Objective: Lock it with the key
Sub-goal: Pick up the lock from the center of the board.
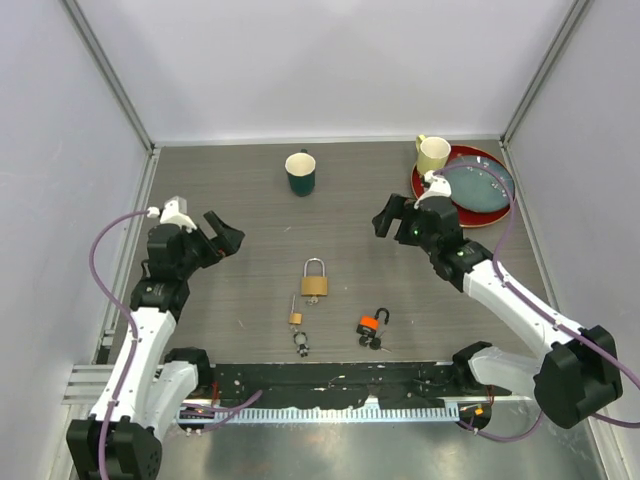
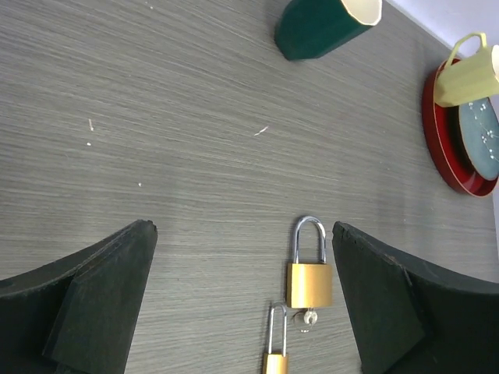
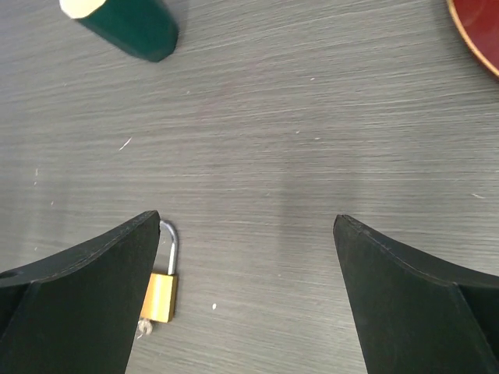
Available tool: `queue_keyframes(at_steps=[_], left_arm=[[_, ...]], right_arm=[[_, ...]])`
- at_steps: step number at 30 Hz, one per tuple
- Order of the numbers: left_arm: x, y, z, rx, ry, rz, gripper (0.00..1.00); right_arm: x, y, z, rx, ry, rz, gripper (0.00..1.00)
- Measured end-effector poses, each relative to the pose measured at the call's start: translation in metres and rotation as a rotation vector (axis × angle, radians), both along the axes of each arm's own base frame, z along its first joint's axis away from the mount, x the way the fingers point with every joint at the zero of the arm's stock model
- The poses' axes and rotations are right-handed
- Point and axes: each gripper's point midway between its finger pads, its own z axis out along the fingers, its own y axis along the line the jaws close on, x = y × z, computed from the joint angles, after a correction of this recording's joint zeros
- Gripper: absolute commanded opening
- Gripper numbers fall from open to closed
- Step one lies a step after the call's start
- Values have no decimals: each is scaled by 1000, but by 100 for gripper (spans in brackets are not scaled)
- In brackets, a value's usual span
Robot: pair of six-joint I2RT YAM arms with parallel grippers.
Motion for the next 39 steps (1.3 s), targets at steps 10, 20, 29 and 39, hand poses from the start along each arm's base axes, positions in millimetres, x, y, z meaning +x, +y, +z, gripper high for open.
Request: queue_keyframes(at_steps=[10, 20, 29, 39], left_arm=[[-14, -12, -9, -27, 91, -72, 100], [-16, -55, -28, 11, 242, -187, 100], [-19, -137, -87, 300, 436, -345, 100], [-29, -177, -114, 442, 471, -395, 100]], right_arm=[[-20, 6, -14, -41, 82, 26, 99], [-32, 8, -23, -64, 135, 76, 99], [-41, 11, -43, -78, 166, 127, 99], [-41, 19, -64, -90, 202, 182, 99]])
